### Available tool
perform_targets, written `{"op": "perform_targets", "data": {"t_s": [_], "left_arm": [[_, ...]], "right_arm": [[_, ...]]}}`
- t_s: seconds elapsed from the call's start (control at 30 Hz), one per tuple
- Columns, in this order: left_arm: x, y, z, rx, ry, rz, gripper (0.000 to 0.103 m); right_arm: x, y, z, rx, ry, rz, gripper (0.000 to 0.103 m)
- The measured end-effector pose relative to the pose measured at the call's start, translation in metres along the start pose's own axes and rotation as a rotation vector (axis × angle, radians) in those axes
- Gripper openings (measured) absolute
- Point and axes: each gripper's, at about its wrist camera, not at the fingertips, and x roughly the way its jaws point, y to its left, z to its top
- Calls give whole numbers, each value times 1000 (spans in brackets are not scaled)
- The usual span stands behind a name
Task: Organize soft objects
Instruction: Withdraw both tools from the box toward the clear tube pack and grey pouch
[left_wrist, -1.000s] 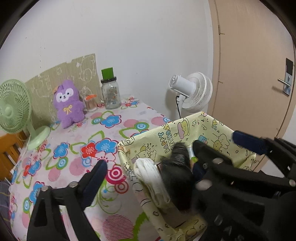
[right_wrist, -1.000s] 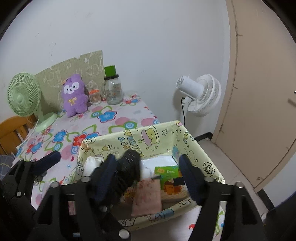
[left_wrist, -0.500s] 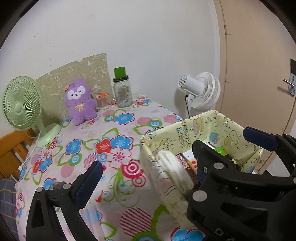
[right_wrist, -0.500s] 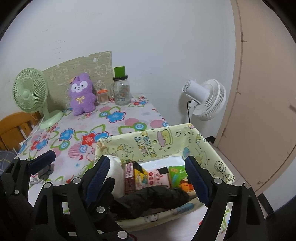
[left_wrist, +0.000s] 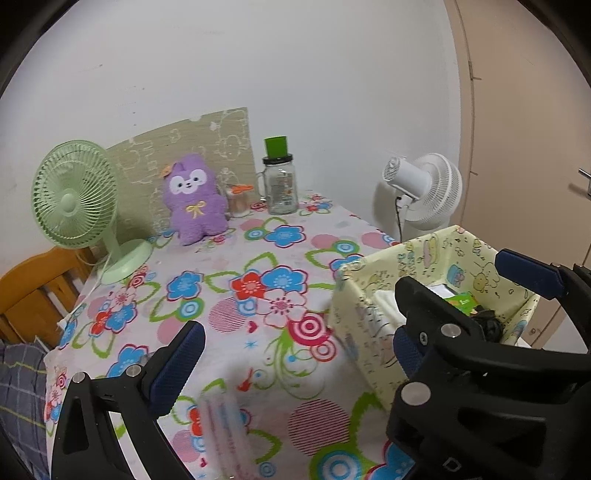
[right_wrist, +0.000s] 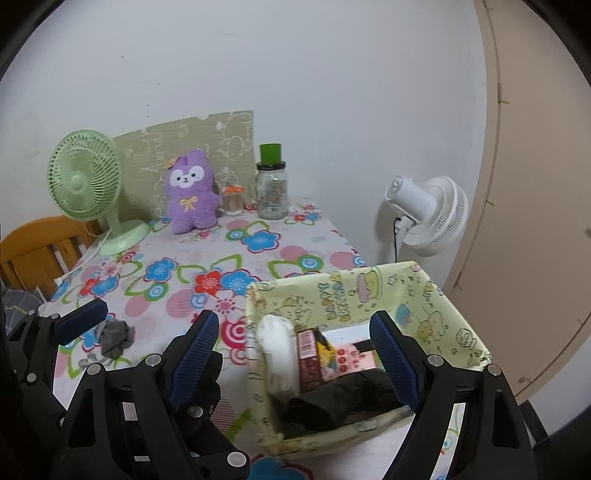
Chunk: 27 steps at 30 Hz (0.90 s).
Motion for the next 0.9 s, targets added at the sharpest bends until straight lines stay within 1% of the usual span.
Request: {"op": "perform_targets", "data": {"t_s": [0.2,0.9], "left_arm": [[-6,17,-4,-20,-3,26,103],[-19,64,-24,-78,4,63,103]], "right_arm": [[-4,17,0,-11,-3,28,86],[-4,67,-7,-65,11,87,86]]}}
